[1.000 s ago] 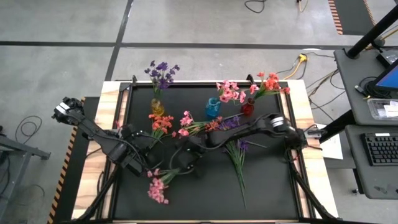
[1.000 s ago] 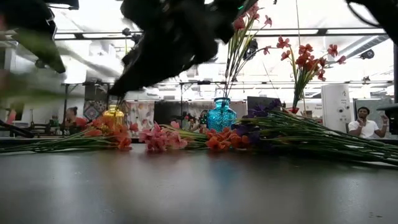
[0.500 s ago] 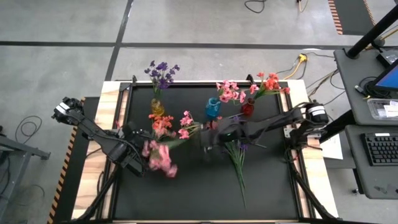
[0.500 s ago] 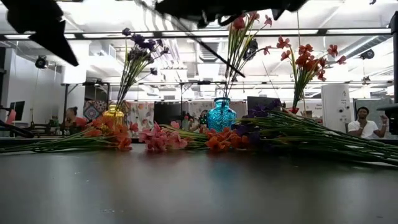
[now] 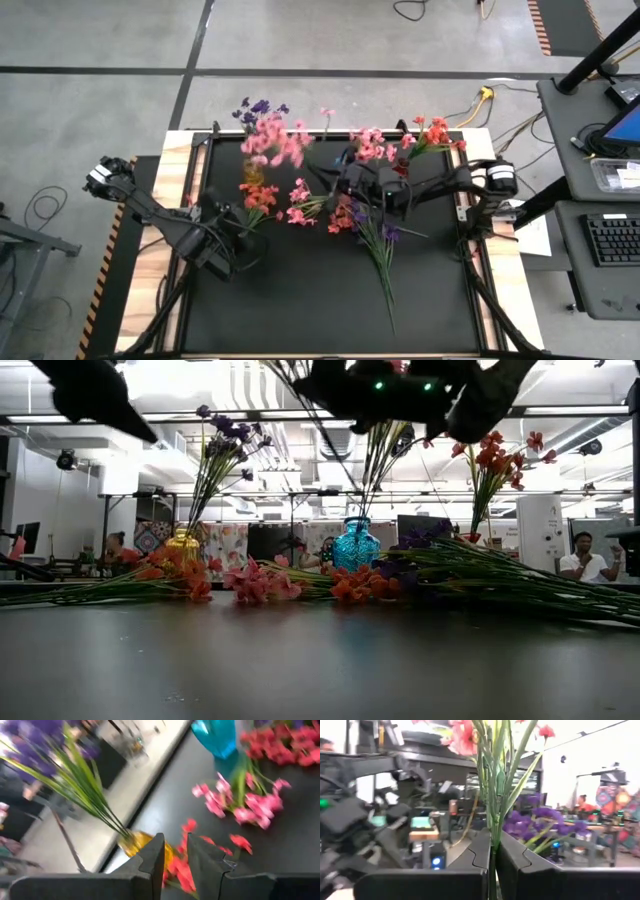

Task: Sort flowers into vase by color
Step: Put the bottom pink flower into the blue vase

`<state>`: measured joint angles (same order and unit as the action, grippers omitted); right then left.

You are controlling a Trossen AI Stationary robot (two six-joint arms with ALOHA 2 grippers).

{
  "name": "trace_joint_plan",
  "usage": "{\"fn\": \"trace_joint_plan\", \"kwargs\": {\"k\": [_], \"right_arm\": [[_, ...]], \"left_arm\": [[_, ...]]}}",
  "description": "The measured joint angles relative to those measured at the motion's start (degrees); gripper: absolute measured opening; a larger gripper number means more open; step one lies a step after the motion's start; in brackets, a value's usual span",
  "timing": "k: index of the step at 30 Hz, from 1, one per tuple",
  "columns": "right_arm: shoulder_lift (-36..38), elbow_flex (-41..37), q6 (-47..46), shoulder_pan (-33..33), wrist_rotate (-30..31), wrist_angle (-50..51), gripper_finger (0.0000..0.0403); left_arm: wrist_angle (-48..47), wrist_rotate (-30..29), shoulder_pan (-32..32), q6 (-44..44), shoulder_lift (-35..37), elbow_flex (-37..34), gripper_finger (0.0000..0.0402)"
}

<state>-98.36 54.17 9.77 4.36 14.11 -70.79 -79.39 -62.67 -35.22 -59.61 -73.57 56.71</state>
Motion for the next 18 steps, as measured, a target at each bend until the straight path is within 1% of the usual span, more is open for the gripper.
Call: {"fn": "trace_joint_plan", "kwargs": {"k": [2,3,6,8,10,12,15,18], "right_arm": [[-1.6,1.1,0.1,0.4,1.3,-1.0,0.0011],[-2.3,1.8,0.1,0.5,1.3,-1.2,0.0011],[-3.4,3.0,0.9,0.0,0.6,-1.3,0.0011],[-3.7,3.6,2.7,-1.3,0.4,-1.4,0.0011],[-3.6,3.7,4.3,-2.7,0.3,-1.2,0.0011],[-3.3,3.7,5.8,-4.3,0.3,-1.2,0.0011],[-1.6,3.5,8.4,-6.9,0.6,-0.4,0.0011],[0.4,3.5,11.5,-9.8,1.8,1.6,0.0011]], "left_arm": [[0.1,-2.4,0.1,0.0,0.3,0.0,0.007],[0.4,-2.5,0.1,0.0,0.4,0.0,0.007],[3.9,0.0,0.0,1.3,0.8,0.0,0.0067],[9.1,2.1,-0.1,6.0,1.0,0.0,0.0059],[16.6,3.4,-0.1,14.2,1.3,-0.3,0.0046],[26.5,5.0,-0.1,24.5,1.5,-0.7,0.0033],[43.8,10.7,-0.1,41.8,1.5,-2.2,0.001],[61.2,16.4,0.1,57.4,1.7,-5.6,0.0003]]}}
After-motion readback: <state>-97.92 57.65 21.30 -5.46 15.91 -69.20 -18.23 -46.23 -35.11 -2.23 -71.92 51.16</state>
